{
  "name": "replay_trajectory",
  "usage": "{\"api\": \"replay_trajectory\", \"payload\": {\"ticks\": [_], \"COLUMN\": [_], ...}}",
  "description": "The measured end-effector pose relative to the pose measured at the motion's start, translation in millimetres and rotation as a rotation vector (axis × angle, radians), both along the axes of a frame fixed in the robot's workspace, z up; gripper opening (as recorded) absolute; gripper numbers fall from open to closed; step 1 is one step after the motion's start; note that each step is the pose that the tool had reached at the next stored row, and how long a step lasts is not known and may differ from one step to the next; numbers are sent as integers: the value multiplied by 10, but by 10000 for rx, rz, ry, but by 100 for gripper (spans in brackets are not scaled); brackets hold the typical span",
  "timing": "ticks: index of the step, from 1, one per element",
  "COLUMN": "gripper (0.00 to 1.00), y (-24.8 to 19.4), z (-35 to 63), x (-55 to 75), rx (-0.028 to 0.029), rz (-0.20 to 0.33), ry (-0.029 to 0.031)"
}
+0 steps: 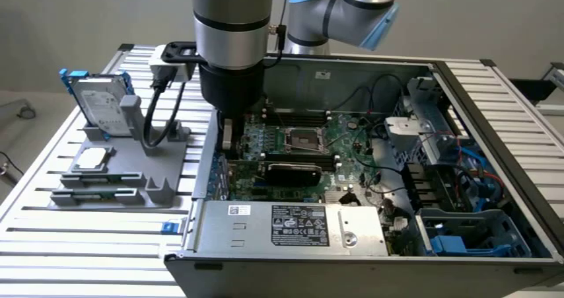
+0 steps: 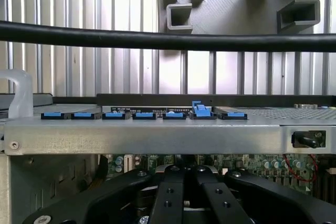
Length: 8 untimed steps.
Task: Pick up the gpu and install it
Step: 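Press down on the gpu until it lock into place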
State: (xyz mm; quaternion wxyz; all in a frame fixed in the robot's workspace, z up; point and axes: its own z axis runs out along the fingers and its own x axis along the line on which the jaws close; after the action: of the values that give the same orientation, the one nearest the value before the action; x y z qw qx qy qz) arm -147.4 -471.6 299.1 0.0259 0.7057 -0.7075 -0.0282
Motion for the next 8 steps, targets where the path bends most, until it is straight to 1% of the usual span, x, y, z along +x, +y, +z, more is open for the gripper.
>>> {"api": "replay_trajectory", "payload": {"ticks": [4,8], "gripper": [11,11], "y": [15,45], "z": [0,1], "x": [-1,0], "rx": [3,-2], "rz": [-34,-78], "ry": [2,2]}}
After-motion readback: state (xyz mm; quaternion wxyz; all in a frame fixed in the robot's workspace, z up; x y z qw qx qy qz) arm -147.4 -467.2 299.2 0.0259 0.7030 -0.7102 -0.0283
